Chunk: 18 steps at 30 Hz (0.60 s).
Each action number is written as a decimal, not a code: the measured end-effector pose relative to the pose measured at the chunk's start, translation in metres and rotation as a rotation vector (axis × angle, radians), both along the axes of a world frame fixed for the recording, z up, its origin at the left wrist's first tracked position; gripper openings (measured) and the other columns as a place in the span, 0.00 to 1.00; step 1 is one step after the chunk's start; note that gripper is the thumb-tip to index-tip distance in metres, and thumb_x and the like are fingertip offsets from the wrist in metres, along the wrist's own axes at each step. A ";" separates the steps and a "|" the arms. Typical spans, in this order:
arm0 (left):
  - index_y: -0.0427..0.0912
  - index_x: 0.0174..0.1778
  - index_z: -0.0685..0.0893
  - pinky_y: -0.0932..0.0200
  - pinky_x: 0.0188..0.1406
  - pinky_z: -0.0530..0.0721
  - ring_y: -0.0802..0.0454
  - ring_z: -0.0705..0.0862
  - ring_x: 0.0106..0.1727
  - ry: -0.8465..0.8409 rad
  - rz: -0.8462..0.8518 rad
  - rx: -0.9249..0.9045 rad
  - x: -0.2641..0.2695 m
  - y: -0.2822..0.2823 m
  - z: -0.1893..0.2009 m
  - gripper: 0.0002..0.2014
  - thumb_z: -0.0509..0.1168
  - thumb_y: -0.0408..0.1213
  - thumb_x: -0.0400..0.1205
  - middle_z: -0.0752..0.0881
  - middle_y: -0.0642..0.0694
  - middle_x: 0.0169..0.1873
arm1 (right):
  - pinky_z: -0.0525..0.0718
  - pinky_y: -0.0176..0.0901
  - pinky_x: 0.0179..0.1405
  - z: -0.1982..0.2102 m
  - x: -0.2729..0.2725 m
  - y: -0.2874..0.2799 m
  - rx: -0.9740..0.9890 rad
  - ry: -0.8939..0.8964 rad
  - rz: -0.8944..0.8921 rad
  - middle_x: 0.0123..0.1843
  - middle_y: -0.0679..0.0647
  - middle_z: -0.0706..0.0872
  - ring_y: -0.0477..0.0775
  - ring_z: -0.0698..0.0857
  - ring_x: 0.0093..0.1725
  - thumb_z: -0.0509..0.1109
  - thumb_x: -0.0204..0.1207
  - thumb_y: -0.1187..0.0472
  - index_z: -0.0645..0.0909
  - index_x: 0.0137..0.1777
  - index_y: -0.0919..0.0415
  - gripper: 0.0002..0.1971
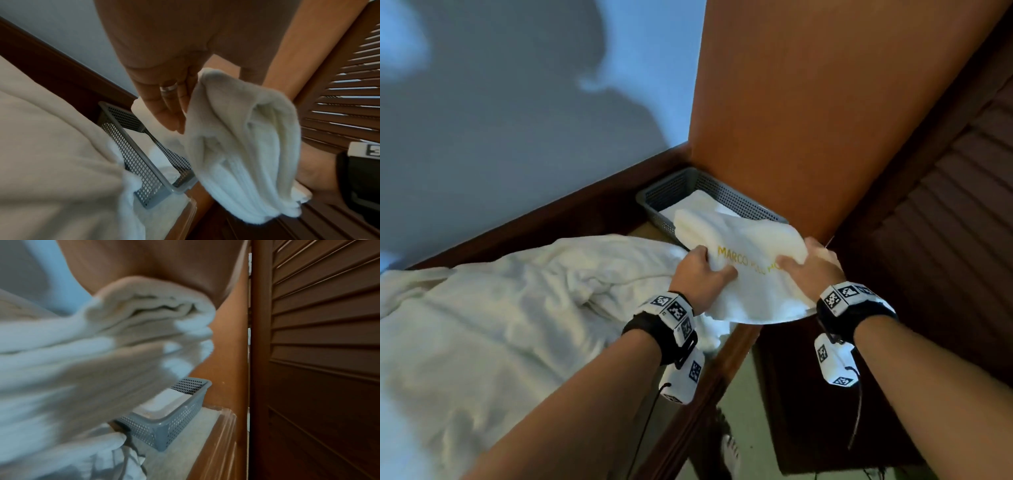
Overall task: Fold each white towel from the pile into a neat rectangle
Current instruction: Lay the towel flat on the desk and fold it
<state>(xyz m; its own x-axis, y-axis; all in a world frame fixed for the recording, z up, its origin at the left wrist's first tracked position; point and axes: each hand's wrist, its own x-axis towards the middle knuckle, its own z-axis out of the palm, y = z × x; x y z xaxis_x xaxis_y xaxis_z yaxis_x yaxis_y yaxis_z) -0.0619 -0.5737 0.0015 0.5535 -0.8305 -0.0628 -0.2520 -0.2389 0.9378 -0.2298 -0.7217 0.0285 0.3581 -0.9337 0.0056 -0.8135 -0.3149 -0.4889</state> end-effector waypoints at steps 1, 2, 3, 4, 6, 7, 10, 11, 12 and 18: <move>0.41 0.53 0.81 0.56 0.48 0.80 0.47 0.85 0.51 -0.008 0.012 -0.004 0.007 -0.012 -0.002 0.17 0.74 0.47 0.75 0.87 0.47 0.50 | 0.79 0.49 0.49 -0.003 0.013 -0.017 -0.005 -0.003 0.026 0.58 0.66 0.84 0.68 0.83 0.58 0.75 0.74 0.47 0.77 0.63 0.62 0.25; 0.41 0.53 0.81 0.56 0.48 0.79 0.47 0.84 0.51 -0.011 0.027 -0.008 0.013 -0.027 -0.005 0.18 0.74 0.47 0.75 0.86 0.47 0.51 | 0.80 0.50 0.51 -0.007 0.025 -0.037 -0.017 -0.005 0.061 0.58 0.66 0.84 0.67 0.83 0.59 0.76 0.74 0.47 0.78 0.63 0.63 0.25; 0.41 0.54 0.81 0.55 0.50 0.80 0.47 0.84 0.52 -0.003 0.049 -0.010 0.020 -0.042 -0.009 0.19 0.75 0.48 0.74 0.86 0.46 0.52 | 0.80 0.50 0.53 -0.012 0.037 -0.057 -0.026 -0.013 0.099 0.57 0.65 0.85 0.67 0.82 0.59 0.76 0.74 0.48 0.78 0.63 0.63 0.24; 0.41 0.55 0.81 0.53 0.52 0.82 0.46 0.84 0.53 0.005 0.073 -0.019 0.026 -0.057 -0.015 0.21 0.74 0.50 0.73 0.86 0.46 0.54 | 0.80 0.50 0.52 -0.017 0.049 -0.076 -0.026 -0.033 0.137 0.56 0.64 0.84 0.66 0.82 0.59 0.76 0.75 0.50 0.78 0.62 0.63 0.22; 0.42 0.57 0.81 0.49 0.56 0.84 0.45 0.85 0.55 0.022 0.121 -0.011 0.037 -0.088 -0.024 0.25 0.72 0.53 0.70 0.86 0.45 0.56 | 0.80 0.50 0.50 -0.027 0.073 -0.117 0.001 -0.070 0.204 0.54 0.60 0.84 0.64 0.83 0.55 0.76 0.76 0.53 0.78 0.60 0.63 0.20; 0.42 0.58 0.80 0.48 0.57 0.84 0.44 0.85 0.56 0.031 0.138 0.001 0.041 -0.105 -0.029 0.25 0.72 0.53 0.71 0.86 0.45 0.57 | 0.82 0.52 0.49 -0.032 0.084 -0.139 0.018 -0.078 0.228 0.53 0.59 0.84 0.64 0.84 0.53 0.76 0.76 0.53 0.78 0.59 0.63 0.18; 0.41 0.64 0.80 0.50 0.61 0.84 0.45 0.85 0.60 0.070 0.200 0.027 0.050 -0.156 -0.045 0.20 0.72 0.46 0.80 0.86 0.45 0.61 | 0.85 0.59 0.49 -0.046 0.114 -0.204 0.035 -0.055 0.289 0.51 0.60 0.83 0.66 0.84 0.51 0.75 0.77 0.53 0.76 0.57 0.62 0.17; 0.41 0.65 0.79 0.51 0.62 0.84 0.46 0.85 0.61 0.087 0.226 0.041 0.052 -0.173 -0.049 0.19 0.71 0.44 0.82 0.86 0.45 0.62 | 0.85 0.61 0.50 -0.051 0.123 -0.223 0.029 -0.040 0.307 0.52 0.61 0.83 0.67 0.84 0.51 0.75 0.77 0.53 0.76 0.58 0.62 0.18; 0.40 0.66 0.79 0.51 0.62 0.84 0.46 0.85 0.61 0.107 0.259 0.053 0.054 -0.189 -0.054 0.18 0.70 0.43 0.83 0.86 0.45 0.62 | 0.85 0.63 0.51 -0.054 0.131 -0.241 0.024 -0.032 0.329 0.53 0.62 0.84 0.67 0.84 0.52 0.75 0.76 0.53 0.76 0.58 0.63 0.18; 0.42 0.70 0.78 0.56 0.61 0.81 0.47 0.85 0.62 0.231 0.452 0.008 0.076 -0.254 -0.077 0.16 0.67 0.39 0.86 0.87 0.46 0.63 | 0.78 0.50 0.45 -0.069 0.192 -0.313 -0.017 0.013 0.466 0.50 0.63 0.84 0.63 0.82 0.48 0.76 0.76 0.54 0.77 0.53 0.65 0.17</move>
<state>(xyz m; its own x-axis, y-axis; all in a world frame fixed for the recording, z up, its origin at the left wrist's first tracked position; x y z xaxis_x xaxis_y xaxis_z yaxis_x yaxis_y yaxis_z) 0.0141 -0.8274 -0.0756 0.8285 -0.5098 -0.2316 0.0921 -0.2840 0.9544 -0.0380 -1.0351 -0.0403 0.7395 -0.6731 0.0127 -0.5893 -0.6563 -0.4711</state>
